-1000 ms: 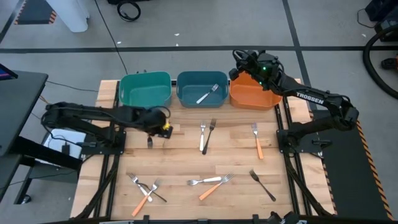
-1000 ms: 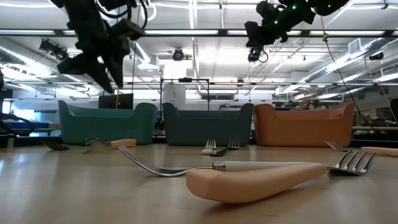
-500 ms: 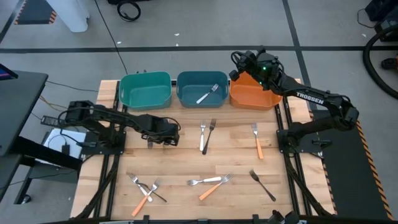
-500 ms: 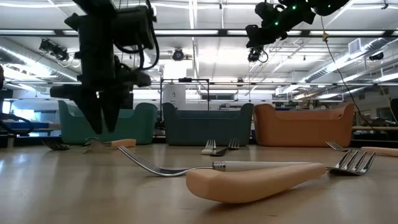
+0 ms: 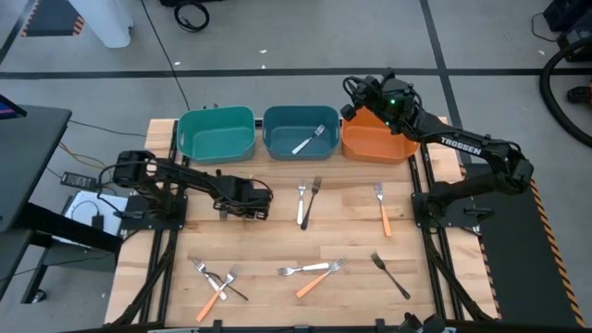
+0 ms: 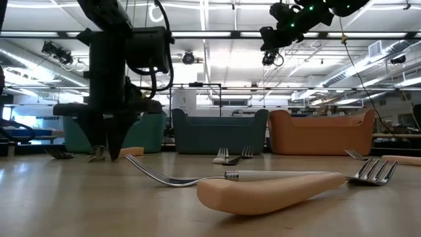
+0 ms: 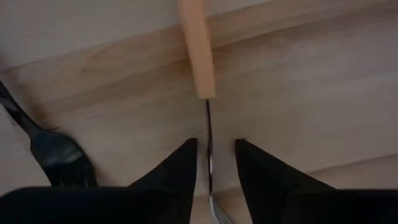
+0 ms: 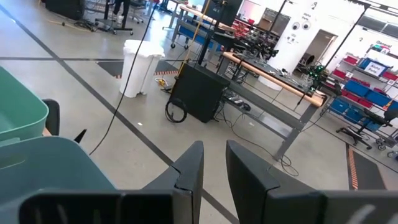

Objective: Sort silverware by color (type)
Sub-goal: Put the orange fork into the green bin

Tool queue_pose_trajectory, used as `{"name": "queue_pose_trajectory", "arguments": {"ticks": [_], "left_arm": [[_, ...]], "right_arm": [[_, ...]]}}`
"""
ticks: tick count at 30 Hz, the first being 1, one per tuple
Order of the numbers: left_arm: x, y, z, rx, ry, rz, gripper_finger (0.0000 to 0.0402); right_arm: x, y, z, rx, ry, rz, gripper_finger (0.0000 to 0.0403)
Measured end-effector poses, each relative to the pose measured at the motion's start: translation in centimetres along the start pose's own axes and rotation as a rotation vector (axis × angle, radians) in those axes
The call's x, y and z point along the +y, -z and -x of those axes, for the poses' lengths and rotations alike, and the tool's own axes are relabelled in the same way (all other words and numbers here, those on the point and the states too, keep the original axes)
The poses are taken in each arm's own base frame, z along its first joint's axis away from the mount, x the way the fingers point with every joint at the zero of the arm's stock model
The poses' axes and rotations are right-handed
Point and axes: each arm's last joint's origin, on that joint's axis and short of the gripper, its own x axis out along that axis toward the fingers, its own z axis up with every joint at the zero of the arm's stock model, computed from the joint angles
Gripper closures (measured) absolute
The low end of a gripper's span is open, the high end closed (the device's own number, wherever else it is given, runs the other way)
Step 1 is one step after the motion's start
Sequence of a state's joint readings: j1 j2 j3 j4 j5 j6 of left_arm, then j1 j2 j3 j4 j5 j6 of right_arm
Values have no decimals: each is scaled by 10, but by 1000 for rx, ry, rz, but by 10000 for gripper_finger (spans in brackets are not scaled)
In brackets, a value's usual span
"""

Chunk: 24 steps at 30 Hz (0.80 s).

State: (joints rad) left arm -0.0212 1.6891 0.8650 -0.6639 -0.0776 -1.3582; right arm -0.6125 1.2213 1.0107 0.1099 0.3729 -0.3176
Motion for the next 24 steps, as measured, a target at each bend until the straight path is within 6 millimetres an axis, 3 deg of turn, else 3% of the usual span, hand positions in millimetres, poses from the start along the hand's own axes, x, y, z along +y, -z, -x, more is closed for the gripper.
{"name": "queue_pose_trajectory", "arguments": {"ticks": [7,14,24], "left_arm": [[2,0,8,-5,32,-86,385],[6,-9,34,10,160,-107,389],[38,-27,102,-139,385,-235,392]], "right_arm": [[0,0,0,0,0,0,325],[0,0,0,3,-1,1,325],[0,1,0,10,-2,2,325]]}}
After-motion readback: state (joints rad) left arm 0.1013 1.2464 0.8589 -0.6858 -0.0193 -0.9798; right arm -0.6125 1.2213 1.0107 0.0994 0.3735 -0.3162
